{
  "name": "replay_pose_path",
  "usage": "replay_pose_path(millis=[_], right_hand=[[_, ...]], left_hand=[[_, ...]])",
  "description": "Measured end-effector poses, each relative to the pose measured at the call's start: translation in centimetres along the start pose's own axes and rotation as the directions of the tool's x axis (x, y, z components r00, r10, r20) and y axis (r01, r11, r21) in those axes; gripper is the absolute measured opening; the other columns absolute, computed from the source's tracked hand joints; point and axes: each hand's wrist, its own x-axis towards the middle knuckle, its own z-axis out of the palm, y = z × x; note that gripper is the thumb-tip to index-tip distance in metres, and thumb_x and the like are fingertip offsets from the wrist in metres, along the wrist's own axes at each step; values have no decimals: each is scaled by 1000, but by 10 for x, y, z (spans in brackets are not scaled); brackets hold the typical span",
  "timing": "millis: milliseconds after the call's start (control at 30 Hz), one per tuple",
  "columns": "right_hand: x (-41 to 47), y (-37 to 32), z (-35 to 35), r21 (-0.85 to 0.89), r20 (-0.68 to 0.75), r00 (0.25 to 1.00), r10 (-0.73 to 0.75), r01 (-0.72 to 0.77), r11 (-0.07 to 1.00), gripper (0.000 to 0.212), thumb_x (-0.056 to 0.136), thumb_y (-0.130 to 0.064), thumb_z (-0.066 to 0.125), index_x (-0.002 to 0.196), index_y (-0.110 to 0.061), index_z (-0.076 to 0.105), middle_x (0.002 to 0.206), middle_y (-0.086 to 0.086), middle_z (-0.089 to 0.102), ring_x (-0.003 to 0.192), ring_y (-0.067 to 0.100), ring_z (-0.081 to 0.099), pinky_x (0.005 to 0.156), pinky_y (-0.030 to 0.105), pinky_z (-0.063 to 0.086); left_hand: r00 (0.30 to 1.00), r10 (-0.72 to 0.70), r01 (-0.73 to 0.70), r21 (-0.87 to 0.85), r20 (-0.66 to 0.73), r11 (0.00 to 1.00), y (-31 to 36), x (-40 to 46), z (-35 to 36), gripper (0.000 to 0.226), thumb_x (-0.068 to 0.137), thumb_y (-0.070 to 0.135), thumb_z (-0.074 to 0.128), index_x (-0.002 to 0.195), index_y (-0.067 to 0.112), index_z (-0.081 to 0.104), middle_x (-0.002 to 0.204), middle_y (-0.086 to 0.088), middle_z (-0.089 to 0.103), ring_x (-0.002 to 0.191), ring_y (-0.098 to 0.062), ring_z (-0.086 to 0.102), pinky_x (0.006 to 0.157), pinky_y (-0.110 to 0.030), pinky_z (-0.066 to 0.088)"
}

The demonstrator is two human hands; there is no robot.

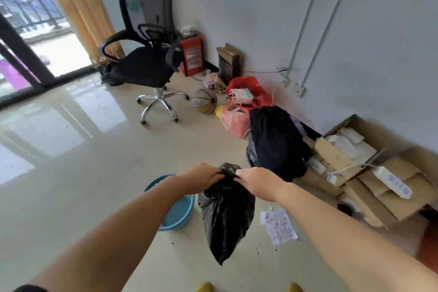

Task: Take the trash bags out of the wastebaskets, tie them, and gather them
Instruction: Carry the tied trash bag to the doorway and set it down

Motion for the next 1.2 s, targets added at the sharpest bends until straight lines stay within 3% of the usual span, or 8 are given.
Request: replay_pose_path(millis=[167,267,367,500,733,900,1000,1200], right_hand=[[-39,-7,11,75,-125,972,197,-188,979,25,103,-30,31,83,-14,34,87,17,62,79,34,58,61,37,35],[-81,-4,27,124,-174,930,324,-305,944,29,103,-31,30,85,-11,40,77,12,56,71,31,55,59,37,35],[-129,0,50,191,-202,873,444,-410,892,33,102,-31,31,91,-6,49,82,16,62,75,34,58,63,41,42],[-211,2,86,300,-195,777,599,-534,790,32,102,-32,32,95,-8,51,86,16,63,76,34,58,69,47,47],[-393,-18,164,387,-150,541,827,-738,553,34,102,-33,33,96,-5,51,83,16,60,74,34,57,63,41,40],[-534,-47,221,415,-95,414,905,-810,414,27,102,-32,33,84,-13,38,73,8,50,64,29,48,59,37,36],[-607,-64,256,438,-74,324,943,-839,323,26,101,-32,34,88,-11,43,69,3,45,64,27,48,59,35,35],[-735,-90,308,509,-43,114,993,-852,120,30,102,-32,32,104,-9,50,88,9,60,74,27,52,65,36,38]], left_hand=[[977,204,-212,172,59,962,27,11,-20,42,103,35,29,115,8,58,110,-14,63,104,-29,58,84,-33,41],[940,322,-340,226,111,913,61,16,-15,43,103,36,29,109,5,59,106,-14,63,101,-30,58,81,-35,40],[886,432,-462,244,166,853,103,19,3,42,103,35,31,108,5,59,105,-14,63,98,-30,58,73,-30,34],[800,549,-599,266,241,755,176,16,39,42,101,40,31,104,9,60,99,-10,65,92,-29,61,77,-38,47],[582,694,-812,261,423,522,343,-35,129,44,101,43,29,102,10,58,91,-9,64,82,-25,59,69,-36,44],[434,733,-900,221,524,375,461,-103,197,40,102,39,29,103,10,56,97,-9,61,90,-26,57,78,-38,45],[341,749,-940,189,568,284,528,-140,235,35,102,38,29,101,13,54,94,-5,58,87,-24,54,74,-33,41],[154,757,-987,138,635,85,656,-196,296,34,102,37,30,102,12,53,99,-7,60,82,-20,47,73,-33,39]])
